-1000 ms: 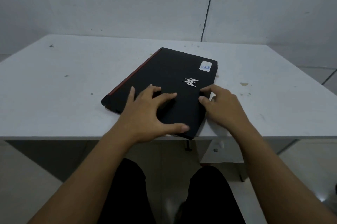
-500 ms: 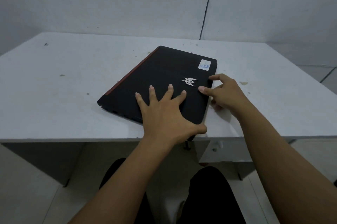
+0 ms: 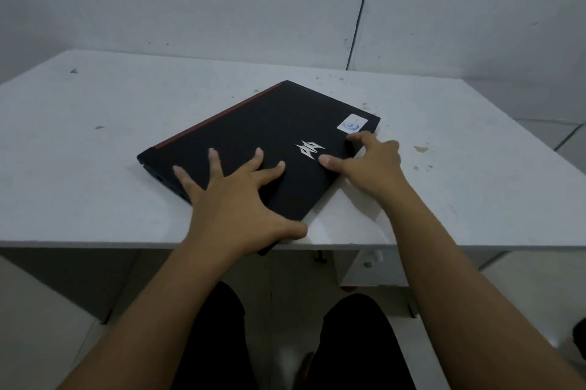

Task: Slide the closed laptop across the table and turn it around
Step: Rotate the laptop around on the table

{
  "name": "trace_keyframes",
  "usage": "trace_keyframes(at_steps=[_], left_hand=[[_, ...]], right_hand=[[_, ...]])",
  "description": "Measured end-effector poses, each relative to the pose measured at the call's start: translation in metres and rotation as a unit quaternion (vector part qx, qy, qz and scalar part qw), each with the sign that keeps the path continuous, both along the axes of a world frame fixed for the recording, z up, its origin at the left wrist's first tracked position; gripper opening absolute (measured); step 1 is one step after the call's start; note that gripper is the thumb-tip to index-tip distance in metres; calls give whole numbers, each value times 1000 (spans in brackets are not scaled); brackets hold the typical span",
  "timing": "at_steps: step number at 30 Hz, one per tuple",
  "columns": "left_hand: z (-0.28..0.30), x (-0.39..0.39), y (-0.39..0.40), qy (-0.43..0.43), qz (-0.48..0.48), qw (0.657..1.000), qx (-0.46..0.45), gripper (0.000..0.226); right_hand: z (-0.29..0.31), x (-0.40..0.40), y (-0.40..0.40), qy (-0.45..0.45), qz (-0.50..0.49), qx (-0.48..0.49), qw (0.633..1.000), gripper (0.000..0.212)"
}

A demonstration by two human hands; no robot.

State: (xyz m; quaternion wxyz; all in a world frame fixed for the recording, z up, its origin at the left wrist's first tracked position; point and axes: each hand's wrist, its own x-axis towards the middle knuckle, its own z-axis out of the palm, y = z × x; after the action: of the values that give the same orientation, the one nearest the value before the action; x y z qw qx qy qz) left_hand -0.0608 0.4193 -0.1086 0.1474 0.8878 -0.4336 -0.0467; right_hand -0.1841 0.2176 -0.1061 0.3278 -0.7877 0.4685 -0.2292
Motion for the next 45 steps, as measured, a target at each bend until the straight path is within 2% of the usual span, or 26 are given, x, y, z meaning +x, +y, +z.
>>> trace_keyframes(at_steps=[4, 9, 13, 20, 25, 32, 36, 40, 45], left_hand=[[-1, -17, -11, 49, 116, 991, 33, 136], [-9, -21, -15, 27, 127, 991, 19, 138], [-13, -19, -13, 5, 117, 993, 10, 134], [-8, -12, -9, 17, 99, 995, -8, 130], [-3, 23, 9, 37, 31, 999, -23, 130], [10, 64, 28, 64, -50, 997, 3, 125], [-1, 38, 23, 42, 18, 999, 19, 129], [-13, -3, 5, 5, 132, 990, 41, 151], [-19, -4, 2, -72, 144, 987, 9, 140]], right_hand=[[8, 21, -38, 88, -3, -28, 996, 82], [8, 43, -78, 152, 48, -14, 987, 78], [4, 54, -89, 179, 25, -50, 982, 69], [1, 45, -90, 218, 0, -79, 973, 71], [-7, 25, -70, 221, -48, -90, 970, 71], [-16, 9, -23, 238, -117, -113, 958, 68], [-12, 7, -26, 264, -104, -115, 952, 71], [-6, 15, -48, 265, -74, -115, 954, 76], [-2, 36, -69, 275, -23, -136, 951, 77]])
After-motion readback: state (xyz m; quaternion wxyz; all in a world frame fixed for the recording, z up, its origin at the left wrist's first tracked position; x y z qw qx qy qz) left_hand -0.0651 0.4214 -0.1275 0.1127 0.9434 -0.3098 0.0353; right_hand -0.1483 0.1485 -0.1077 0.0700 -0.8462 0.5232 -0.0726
